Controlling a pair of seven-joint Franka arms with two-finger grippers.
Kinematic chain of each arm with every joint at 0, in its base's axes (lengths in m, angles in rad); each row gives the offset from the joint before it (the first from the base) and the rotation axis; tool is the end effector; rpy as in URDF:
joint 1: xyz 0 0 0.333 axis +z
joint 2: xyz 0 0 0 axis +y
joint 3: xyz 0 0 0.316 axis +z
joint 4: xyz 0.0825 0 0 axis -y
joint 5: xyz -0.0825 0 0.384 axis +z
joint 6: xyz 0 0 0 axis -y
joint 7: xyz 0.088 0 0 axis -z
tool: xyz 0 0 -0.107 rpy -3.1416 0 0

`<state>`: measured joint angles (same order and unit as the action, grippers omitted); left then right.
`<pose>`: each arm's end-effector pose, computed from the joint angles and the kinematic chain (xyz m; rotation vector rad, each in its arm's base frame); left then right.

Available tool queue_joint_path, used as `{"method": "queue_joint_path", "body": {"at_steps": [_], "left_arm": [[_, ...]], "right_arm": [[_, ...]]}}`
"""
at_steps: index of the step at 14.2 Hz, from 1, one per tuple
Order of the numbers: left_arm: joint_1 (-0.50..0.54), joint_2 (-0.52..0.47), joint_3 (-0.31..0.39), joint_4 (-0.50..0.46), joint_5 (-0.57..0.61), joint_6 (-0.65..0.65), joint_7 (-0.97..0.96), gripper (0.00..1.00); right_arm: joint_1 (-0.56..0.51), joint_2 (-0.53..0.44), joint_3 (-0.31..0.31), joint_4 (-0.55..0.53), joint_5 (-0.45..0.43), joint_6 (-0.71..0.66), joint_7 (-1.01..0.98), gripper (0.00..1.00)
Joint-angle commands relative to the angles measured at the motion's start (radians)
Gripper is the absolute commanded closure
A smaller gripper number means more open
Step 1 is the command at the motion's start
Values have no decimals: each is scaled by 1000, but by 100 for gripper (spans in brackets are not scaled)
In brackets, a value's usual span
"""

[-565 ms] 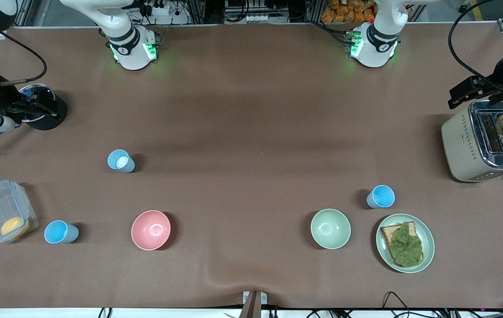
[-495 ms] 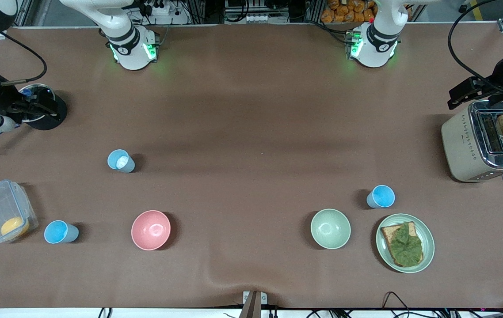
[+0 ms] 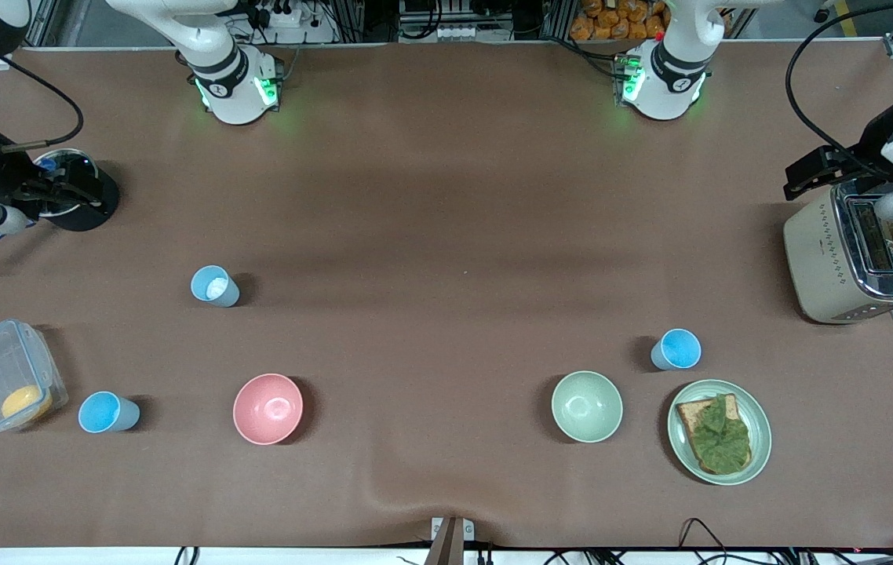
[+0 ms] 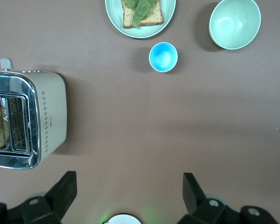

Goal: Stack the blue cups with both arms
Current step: 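Reach the right gripper to a blue cup while the left gripper approaches another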

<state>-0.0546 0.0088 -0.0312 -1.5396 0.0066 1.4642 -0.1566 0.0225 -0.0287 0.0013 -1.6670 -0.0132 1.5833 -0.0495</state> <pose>0.5441 -0.0459 0.6253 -3.1205 -0.1112 0.1294 0.5440 0.0116 0.5960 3.1257 0.1154 -0.0863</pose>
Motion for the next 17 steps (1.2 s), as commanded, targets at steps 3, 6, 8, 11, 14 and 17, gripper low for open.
{"method": "queue_joint_path", "body": {"at_steps": [3, 6, 8, 11, 14, 17], "left_arm": [[2, 45, 0, 13, -5, -22, 26, 0], [9, 79, 0, -29, -2, -34, 29, 0], [6, 98, -1, -48, 35, -34, 34, 0], [2, 135, 0, -53, 39, -34, 40, 0], [2, 175, 0, -53, 55, -34, 46, 0], [1, 221, -1, -51, 87, -33, 48, 0]], "right_arm": [[-6, 4, -3, 13, 26, -12, 11, 0], [-3, 16, -4, 7, 21, -14, -4, 0], [14, 62, -3, 7, 16, -11, 5, 0], [30, 192, -1, 4, 6, 4, 5, 0], [28, 243, -1, -57, 7, 105, 8, 0], [27, 279, -1, -193, 12, 277, 8, 0]]}}
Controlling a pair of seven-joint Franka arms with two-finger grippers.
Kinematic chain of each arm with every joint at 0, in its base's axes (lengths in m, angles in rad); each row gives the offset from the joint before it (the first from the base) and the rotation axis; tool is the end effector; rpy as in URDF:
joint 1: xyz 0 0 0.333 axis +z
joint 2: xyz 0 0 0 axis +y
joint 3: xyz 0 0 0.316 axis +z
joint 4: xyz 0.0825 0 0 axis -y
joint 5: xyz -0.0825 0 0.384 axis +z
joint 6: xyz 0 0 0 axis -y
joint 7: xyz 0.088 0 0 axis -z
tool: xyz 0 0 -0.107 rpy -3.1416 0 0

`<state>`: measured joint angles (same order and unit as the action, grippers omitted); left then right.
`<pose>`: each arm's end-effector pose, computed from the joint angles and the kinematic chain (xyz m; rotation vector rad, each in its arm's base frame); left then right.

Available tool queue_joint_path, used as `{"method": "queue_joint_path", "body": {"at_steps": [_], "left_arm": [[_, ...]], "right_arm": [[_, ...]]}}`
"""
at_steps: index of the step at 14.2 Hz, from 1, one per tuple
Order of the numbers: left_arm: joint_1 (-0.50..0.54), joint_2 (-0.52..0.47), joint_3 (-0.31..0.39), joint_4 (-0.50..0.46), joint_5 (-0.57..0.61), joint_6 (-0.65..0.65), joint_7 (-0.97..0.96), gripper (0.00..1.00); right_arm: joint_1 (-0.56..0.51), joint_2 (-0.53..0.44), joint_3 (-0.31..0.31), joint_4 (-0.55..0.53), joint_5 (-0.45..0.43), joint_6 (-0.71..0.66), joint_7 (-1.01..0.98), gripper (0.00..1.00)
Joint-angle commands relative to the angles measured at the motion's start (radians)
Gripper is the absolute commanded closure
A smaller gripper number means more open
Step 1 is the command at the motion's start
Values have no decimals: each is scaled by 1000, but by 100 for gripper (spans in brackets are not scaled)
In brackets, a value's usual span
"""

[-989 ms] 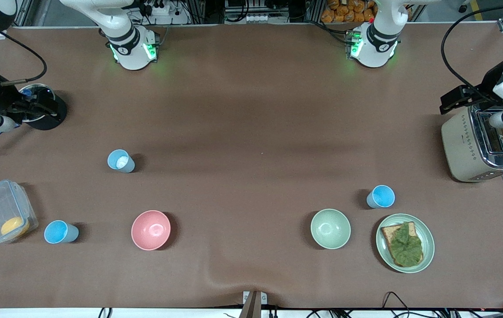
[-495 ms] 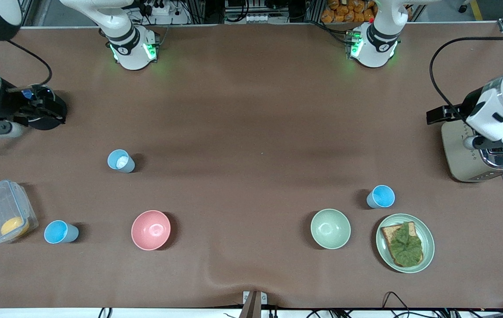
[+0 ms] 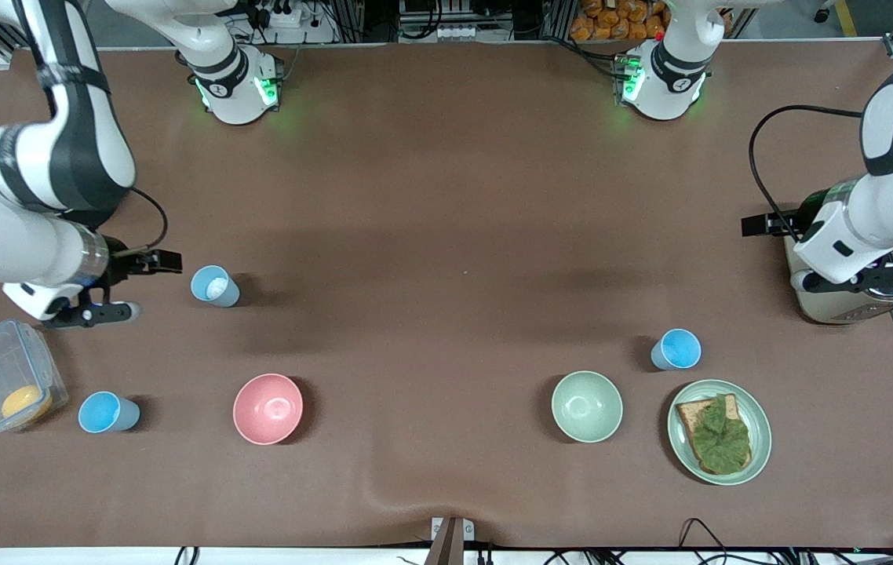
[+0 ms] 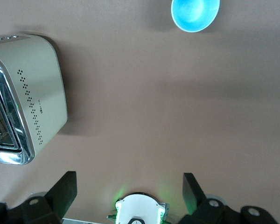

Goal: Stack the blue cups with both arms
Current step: 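Reach the right gripper to a blue cup while the left gripper approaches another, then grasp the blue cup with the right gripper while the left gripper grasps another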

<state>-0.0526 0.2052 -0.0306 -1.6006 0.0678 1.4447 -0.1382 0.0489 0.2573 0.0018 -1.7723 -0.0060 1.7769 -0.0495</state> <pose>0.5811 -0.0392 0.4855 -2.9929 -0.0760 0.5326 0.5987 0.0298 0.3959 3.1072 0.1589 -0.3952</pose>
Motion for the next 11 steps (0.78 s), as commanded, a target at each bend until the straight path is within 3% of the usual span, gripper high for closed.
{"method": "queue_joint_path", "body": {"at_steps": [1, 6, 11], "left_arm": [[2, 37, -2, 11, 27, -10, 29, 0], [-4, 108, -2, 13, 60, 17, 29, 0], [-3, 189, 0, 21, 81, 59, 29, 0]], "right_arm": [[3, -6, 0, -132, 7, 135, 10, 0], [29, 34, 1, -278, 21, 272, 40, 0], [72, 77, 0, -282, 104, 285, 56, 0]]}}
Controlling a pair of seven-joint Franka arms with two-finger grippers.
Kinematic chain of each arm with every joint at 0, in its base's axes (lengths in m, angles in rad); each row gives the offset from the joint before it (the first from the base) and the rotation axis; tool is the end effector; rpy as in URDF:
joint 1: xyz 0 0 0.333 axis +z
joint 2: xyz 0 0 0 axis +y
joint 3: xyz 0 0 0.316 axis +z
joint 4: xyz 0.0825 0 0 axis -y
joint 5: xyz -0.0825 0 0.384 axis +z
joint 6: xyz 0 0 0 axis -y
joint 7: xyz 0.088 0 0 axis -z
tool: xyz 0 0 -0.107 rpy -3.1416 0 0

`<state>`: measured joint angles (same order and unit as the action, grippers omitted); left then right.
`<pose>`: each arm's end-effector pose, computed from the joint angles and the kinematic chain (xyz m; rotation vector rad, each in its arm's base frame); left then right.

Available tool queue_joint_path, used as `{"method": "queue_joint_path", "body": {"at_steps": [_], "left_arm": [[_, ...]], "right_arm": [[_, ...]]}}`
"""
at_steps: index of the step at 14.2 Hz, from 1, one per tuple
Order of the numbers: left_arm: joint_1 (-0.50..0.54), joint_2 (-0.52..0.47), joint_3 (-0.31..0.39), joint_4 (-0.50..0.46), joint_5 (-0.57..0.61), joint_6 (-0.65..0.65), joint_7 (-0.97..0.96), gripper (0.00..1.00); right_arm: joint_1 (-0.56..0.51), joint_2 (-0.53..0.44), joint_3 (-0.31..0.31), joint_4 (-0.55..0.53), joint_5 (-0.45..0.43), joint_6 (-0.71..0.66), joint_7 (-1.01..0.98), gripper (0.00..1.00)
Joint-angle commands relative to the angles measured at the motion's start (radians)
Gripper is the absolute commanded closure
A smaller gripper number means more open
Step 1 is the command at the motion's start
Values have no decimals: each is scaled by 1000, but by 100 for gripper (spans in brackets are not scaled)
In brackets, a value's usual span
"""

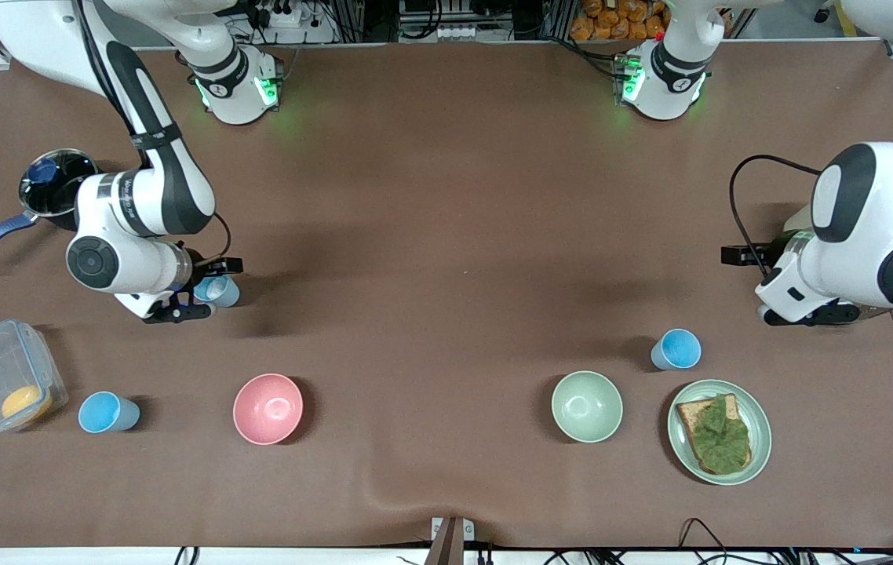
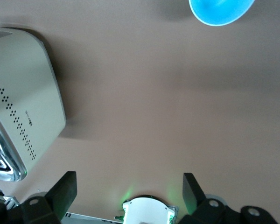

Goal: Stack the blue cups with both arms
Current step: 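Grasp the blue cup with the right gripper while the left gripper grasps another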

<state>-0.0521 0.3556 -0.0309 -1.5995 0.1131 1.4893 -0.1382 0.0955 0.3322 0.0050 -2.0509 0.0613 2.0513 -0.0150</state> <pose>0.6042 -0.0355 0.3985 -2.9139 -0.0540 0.6699 0.5504 0.0588 0.2531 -3.0597 -0.1195 0.5156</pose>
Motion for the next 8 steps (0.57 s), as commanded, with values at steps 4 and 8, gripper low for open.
{"method": "queue_joint_path", "body": {"at_steps": [4, 8], "left_arm": [[-11, 143, 0, 94, 69, 31, 6, 0], [-11, 218, 2, 110, 82, 94, 6, 0]], "right_arm": [[4, 60, -5, 0, 35, 75, 20, 0], [0, 110, -7, 11, 34, 61, 18, 88]]}}
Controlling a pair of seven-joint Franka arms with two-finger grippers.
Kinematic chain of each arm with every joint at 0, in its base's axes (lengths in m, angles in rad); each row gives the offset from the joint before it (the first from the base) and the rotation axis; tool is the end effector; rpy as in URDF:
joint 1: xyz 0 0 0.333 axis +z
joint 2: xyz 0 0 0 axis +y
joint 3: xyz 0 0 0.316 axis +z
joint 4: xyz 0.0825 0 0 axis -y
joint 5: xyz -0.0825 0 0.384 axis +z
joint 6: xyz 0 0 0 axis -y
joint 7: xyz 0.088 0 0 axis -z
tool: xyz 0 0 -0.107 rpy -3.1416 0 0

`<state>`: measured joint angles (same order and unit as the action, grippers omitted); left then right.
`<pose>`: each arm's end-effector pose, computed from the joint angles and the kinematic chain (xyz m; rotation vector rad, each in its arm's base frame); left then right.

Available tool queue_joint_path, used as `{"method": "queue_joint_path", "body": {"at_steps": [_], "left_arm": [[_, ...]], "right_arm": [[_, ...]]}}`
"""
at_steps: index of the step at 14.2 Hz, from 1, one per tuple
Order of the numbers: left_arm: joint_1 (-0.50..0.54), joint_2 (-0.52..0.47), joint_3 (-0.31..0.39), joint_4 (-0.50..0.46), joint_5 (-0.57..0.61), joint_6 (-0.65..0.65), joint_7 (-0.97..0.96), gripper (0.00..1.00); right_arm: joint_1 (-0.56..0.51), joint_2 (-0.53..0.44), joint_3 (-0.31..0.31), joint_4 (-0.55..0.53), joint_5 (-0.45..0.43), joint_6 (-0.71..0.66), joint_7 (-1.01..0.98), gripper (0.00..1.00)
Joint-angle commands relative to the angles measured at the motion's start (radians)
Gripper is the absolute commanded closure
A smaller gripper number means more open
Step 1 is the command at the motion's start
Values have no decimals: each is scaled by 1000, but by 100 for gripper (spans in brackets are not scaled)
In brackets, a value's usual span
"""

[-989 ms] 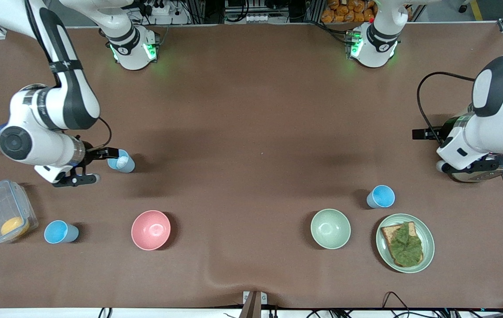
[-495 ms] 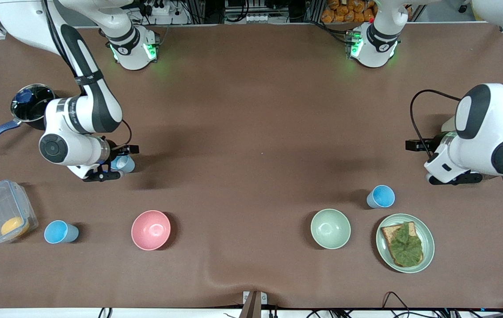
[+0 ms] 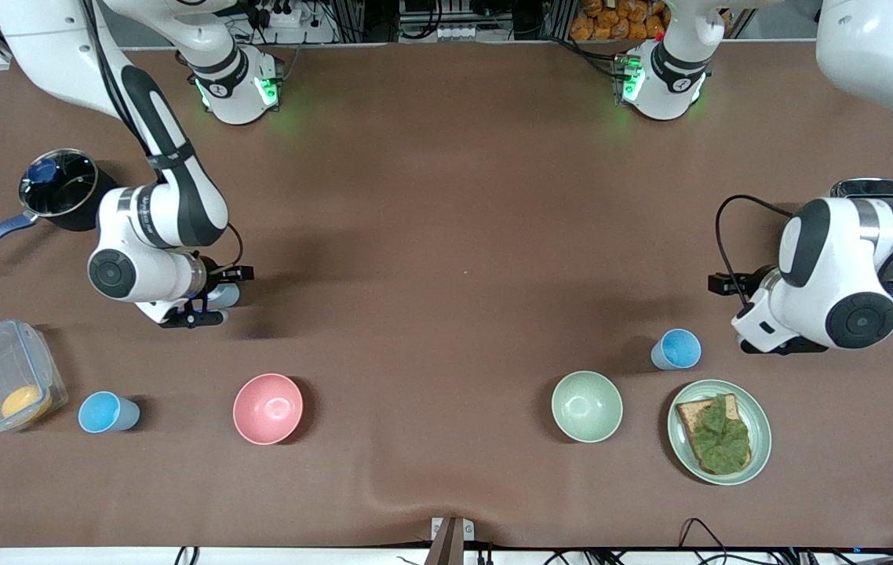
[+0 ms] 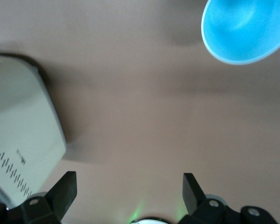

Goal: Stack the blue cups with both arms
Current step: 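Grasp the blue cup with the right gripper while the left gripper grasps another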

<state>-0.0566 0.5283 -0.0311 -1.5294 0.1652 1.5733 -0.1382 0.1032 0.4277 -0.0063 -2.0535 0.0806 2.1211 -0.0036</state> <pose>0.6365 -0.0358 0.3230 -2.8652 -0.0138 0.6784 0.5487 0.0570 0.2026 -3.0495 -0.0700 0.5584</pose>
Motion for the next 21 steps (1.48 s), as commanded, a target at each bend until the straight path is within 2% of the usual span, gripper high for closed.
{"method": "queue_joint_path", "body": {"at_steps": [1, 2, 4, 8, 13, 15, 18, 21], "left_arm": [[-6, 59, 2, 40, 30, 30, 6, 0], [-6, 71, 2, 40, 31, 46, 5, 0], [-38, 96, 2, 40, 63, 54, 3, 0], [-42, 124, 0, 43, 68, 163, -53, 0], [-42, 127, -1, 60, 63, 206, -127, 0], [-43, 127, -1, 68, 63, 206, -139, 0], [-43, 136, -3, 66, 59, 260, -190, 0], [-42, 151, -3, 66, -16, 358, -276, 0]], "right_arm": [[-4, 14, 5, 29, 13, -22, 7, 94], [0, 14, 5, 44, 11, -48, -1, 100], [3, 17, 5, 72, 5, -81, -6, 100], [4, 16, 5, 107, 4, -114, -6, 100], [45, 14, 9, 306, 24, -415, 10, 100], [97, 13, 9, 326, 94, -429, 48, 100], [215, 17, 9, 365, 191, -417, 207, 100], [329, 43, 9, 380, 300, -311, 356, 100]]}}
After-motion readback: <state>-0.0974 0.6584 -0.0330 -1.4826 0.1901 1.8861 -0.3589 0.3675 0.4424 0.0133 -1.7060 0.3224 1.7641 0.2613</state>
